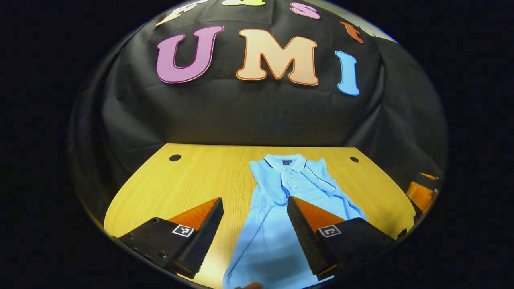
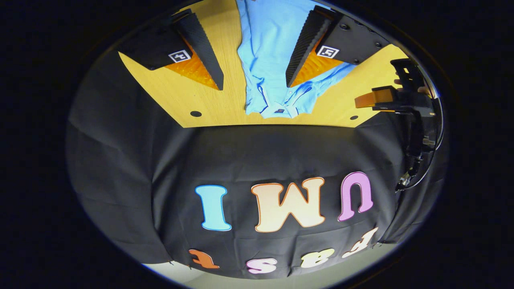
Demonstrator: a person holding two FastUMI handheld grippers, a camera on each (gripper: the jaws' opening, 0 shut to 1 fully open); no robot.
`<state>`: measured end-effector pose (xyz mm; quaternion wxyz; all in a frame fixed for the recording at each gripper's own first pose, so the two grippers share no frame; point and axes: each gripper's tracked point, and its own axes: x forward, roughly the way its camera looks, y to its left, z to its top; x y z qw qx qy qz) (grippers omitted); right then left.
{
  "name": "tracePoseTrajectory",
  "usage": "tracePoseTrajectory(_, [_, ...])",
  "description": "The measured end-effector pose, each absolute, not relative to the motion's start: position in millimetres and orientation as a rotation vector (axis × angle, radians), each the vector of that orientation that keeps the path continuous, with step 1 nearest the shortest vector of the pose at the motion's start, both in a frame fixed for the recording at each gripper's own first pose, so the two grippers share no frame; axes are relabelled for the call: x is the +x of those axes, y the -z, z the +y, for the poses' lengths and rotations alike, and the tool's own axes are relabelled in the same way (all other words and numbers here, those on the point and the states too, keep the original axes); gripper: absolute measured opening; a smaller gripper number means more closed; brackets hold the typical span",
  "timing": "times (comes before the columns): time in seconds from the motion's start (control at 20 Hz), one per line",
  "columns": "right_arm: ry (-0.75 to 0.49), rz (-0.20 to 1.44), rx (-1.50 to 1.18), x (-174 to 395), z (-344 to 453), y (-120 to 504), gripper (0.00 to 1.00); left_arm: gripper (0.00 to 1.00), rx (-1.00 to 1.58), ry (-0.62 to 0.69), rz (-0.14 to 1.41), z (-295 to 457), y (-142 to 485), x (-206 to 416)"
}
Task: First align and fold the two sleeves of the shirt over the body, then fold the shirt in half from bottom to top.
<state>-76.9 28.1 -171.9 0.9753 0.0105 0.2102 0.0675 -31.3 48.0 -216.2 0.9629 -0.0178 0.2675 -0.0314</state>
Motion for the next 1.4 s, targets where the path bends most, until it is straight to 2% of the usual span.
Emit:
tracePoseTrajectory(0.25, [-0.157,0.472,-0.012,-116.0,22.1,189.2,0.98,0.96,0.017,0.064,0.608,54.0,236.8,-96.6])
tracePoseTrajectory(0.3, [-0.157,0.476,-0.016,-121.6,20.6,191.2,0.93,0.96,0.035,0.065,0.619,55.7,242.4,-107.2])
tracePoseTrajectory(0.35, [-0.157,0.488,-0.022,-129.3,19.0,196.0,0.98,0.96,0.05,0.064,0.634,58.3,247.7,-117.3])
tracePoseTrajectory(0.4, [-0.159,0.506,-0.029,-137.5,17.8,203.5,0.98,0.96,0.056,0.067,0.654,59.6,255.5,-130.4])
tracePoseTrajectory(0.45, [-0.16,0.523,-0.033,-145.6,17.2,210.0,0.93,0.95,0.056,0.068,0.671,62.5,261.1,-141.3])
tracePoseTrajectory(0.5, [-0.161,0.539,-0.034,-153.3,16.6,215.8,0.98,0.95,0.053,0.063,0.687,63.8,268.6,-152.4])
tracePoseTrajectory(0.7, [-0.169,0.609,-0.03,-182.3,18.8,241.4,0.98,0.96,0.039,0.049,0.755,70.9,290.3,-189.4])
tracePoseTrajectory(0.8, [-0.172,0.634,-0.043,-194.6,17.9,252.7,0.98,0.95,0.063,0.066,0.762,69.7,297.2,-204.2])
tracePoseTrajectory(0.85, [-0.173,0.643,-0.052,-200.0,17.1,256.9,0.93,0.95,0.077,0.077,0.776,68.6,302.2,-211.6])
tracePoseTrajectory(0.9, [-0.175,0.657,-0.062,-206.7,16.5,263.2,0.98,0.95,0.086,0.08,0.79,69.0,306.8,-219.2])
tracePoseTrajectory(0.95, [-0.18,0.674,-0.073,-213.2,16.4,271.2,0.93,0.95,0.088,0.074,0.804,70.8,312.2,-225.0])
tracePoseTrajectory(1.0, [-0.185,0.688,-0.08,-218.5,16.3,276.7,0.93,0.96,0.084,0.07,0.82,70.1,319.0,-228.9])
tracePoseTrajectory(1.05, [-0.189,0.701,-0.086,-224.0,16.3,281.9,0.98,0.96,0.077,0.06,0.824,71.8,321.6,-233.9])
tracePoseTrajectory(1.1, [-0.191,0.713,-0.089,-228.4,15.9,285.8,0.98,0.97,0.069,0.051,0.827,72.8,324.6,-233.2])
tracePoseTrajectory(1.15, [-0.192,0.725,-0.09,-232.9,15.3,290.2,0.93,0.97,0.067,0.036,0.82,75.1,326.4,-233.2])
tracePoseTrajectory(1.2, [-0.195,0.734,-0.092,-236.3,15.4,294.4,0.98,0.97,0.062,0.033,0.822,74.5,330.2,-236.1])
tracePoseTrajectory(1.35, [-0.192,0.752,-0.118,-244.0,11.4,306.2,0.98,0.96,0.065,0.047,0.893,69.6,347.4,-262.6])
tracePoseTrajectory(1.4, [-0.19,0.762,-0.122,-246.8,9.5,310.9,0.98,0.96,0.064,0.046,0.863,68.3,342.7,-258.7])
